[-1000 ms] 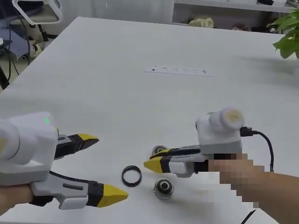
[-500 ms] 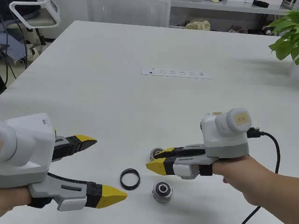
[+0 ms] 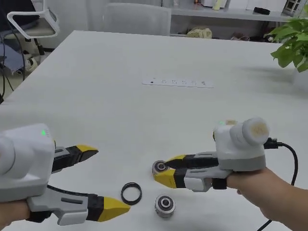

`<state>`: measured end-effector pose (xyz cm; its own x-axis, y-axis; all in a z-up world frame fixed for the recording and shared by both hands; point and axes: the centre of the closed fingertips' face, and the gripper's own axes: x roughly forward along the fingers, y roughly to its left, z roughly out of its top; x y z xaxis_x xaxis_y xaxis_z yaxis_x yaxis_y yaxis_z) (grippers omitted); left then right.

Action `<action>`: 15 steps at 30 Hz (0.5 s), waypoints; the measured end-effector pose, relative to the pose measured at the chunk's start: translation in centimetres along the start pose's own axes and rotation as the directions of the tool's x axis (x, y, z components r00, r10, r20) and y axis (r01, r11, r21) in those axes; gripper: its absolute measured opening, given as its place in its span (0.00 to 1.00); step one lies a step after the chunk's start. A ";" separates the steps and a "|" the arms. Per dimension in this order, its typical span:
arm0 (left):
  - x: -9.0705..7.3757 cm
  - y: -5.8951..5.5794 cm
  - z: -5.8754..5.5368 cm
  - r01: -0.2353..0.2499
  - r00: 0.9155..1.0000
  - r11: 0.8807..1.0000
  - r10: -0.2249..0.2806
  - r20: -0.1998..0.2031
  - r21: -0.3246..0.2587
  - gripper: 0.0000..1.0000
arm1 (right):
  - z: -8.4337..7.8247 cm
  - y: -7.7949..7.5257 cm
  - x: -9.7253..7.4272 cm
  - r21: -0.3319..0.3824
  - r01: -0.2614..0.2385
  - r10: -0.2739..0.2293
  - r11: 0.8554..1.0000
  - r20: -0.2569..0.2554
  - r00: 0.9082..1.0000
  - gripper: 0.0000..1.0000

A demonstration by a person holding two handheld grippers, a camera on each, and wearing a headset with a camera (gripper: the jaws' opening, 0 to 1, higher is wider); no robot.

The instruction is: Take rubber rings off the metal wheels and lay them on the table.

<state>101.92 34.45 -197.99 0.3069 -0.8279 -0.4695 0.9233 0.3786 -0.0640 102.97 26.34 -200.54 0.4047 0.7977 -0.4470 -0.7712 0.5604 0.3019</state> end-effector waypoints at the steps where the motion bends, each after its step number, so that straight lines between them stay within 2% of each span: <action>1: 0.0 0.0 0.1 -0.001 1.000 1.000 0.001 0.002 0.000 0.83 | 0.0 0.0 -0.1 -0.001 0.002 -0.002 1.000 0.001 1.000 0.32; 15: 0.0 -0.4 0.6 0.004 1.000 1.000 -0.004 0.008 0.002 0.83 | 0.1 -0.4 -2.6 -0.044 0.042 -0.042 0.998 0.018 0.999 0.36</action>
<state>101.69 34.02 -197.39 0.3053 -0.8324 -0.4625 0.9250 0.3746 -0.0636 102.27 24.09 -199.40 0.4452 0.7775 -0.4443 -0.7742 0.5835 0.2454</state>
